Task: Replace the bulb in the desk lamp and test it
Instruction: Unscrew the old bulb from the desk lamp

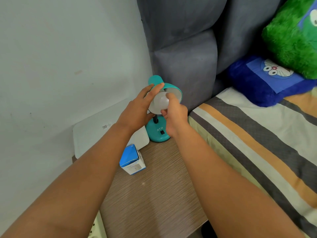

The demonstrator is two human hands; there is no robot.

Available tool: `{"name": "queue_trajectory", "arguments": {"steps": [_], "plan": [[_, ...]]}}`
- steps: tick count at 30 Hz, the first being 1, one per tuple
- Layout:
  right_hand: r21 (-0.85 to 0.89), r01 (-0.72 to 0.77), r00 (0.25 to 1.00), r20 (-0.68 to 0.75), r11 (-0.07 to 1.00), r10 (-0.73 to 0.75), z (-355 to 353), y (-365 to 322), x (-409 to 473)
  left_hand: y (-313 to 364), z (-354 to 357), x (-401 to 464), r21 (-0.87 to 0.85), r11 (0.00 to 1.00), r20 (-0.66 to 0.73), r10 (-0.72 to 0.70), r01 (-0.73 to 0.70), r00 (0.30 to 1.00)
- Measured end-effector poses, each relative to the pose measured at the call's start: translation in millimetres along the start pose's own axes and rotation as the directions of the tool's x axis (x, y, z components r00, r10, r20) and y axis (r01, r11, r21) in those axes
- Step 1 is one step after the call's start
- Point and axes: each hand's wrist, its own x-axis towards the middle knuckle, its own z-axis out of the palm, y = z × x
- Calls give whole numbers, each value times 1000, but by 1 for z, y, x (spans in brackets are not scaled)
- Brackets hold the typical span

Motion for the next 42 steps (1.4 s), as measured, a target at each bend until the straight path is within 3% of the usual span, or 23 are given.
{"name": "queue_trajectory", "arguments": {"steps": [6, 9, 11, 13, 16, 19, 22, 24, 26, 32, 34, 37, 42], "plan": [[165, -214, 970, 152, 963, 190, 0, 0, 3, -1, 0, 0, 16, 1000, 6, -8, 8, 1000], [283, -238, 962, 203, 929, 185, -2, -3, 1, 0, -1, 0, 20, 1000, 5, -12, 12, 1000], [223, -133, 983, 153, 966, 100, -1, -1, 3, -1, -1, -1, 19, 1000, 13, -4, 4, 1000], [3, 77, 995, 63, 997, -77, -1, 5, 4, -1, 0, -1, 7, 1000, 16, -1, 1, 1000], [-354, 373, 917, 0, 858, -398, -2, 15, 8, -1, 1, -1, 15, 1000, 14, -5, 5, 1000], [-465, 480, 851, 40, 744, -524, -1, 24, 8, 2, 1, 1, 18, 1000, 21, -23, 23, 1000], [-351, 435, 891, 38, 829, -452, -1, 25, 3, 2, 1, 2, 2, 1000, 17, -31, 31, 999], [-186, 268, 963, 13, 945, -271, 0, 21, 3, 2, 1, 1, -2, 1000, 14, -21, 21, 1000], [-69, 116, 993, 13, 991, -115, 3, 19, 6, 1, 2, 1, 3, 1000, 8, -19, 19, 1000], [-108, 134, 991, 7, 985, -134, 2, 21, 6, 1, 2, 2, 0, 1000, 6, -15, 15, 1000], [-246, 274, 959, -7, 930, -284, -2, 21, 6, 1, 2, 0, -7, 1000, 15, -17, 18, 1000], [-506, 541, 804, 80, 671, -589, -7, 22, 7, 3, 2, -2, -20, 999, 18, -42, 42, 999], [-564, 695, 649, 224, 446, -728, -12, 32, 13, 2, 3, -3, -1, 1000, 6, -26, 26, 1000]]}}
